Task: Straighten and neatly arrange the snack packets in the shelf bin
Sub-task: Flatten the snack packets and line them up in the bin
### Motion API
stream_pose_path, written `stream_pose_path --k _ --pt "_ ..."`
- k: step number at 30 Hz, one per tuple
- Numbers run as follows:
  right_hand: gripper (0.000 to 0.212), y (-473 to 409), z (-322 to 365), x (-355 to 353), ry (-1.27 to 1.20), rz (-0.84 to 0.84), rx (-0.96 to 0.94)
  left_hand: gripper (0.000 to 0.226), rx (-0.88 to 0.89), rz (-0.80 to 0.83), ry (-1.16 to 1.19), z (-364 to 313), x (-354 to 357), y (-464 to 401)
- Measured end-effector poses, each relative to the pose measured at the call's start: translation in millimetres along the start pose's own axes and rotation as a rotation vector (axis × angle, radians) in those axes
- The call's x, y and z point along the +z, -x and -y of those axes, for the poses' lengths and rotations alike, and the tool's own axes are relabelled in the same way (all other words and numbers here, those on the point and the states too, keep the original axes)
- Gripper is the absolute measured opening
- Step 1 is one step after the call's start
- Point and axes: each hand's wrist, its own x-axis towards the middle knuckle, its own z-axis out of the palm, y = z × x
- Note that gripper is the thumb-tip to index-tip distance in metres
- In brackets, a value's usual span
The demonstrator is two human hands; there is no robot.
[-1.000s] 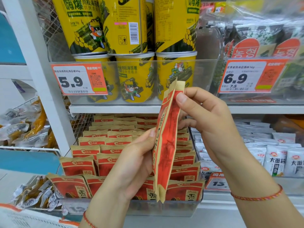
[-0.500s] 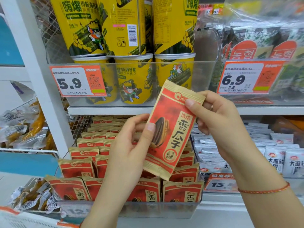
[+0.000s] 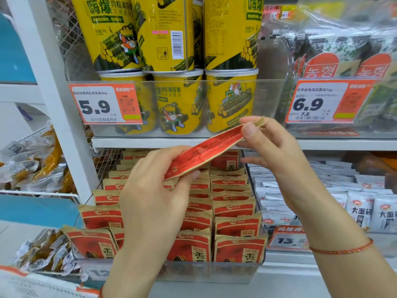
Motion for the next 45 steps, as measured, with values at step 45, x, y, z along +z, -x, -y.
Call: stream_pose_path --k 45 --pt "0.026 13.8 10.4 18.9 -0.258 0.115 0.058 0.027 -0.543 0.523 0.865 -1.9 -8.9 -8.7"
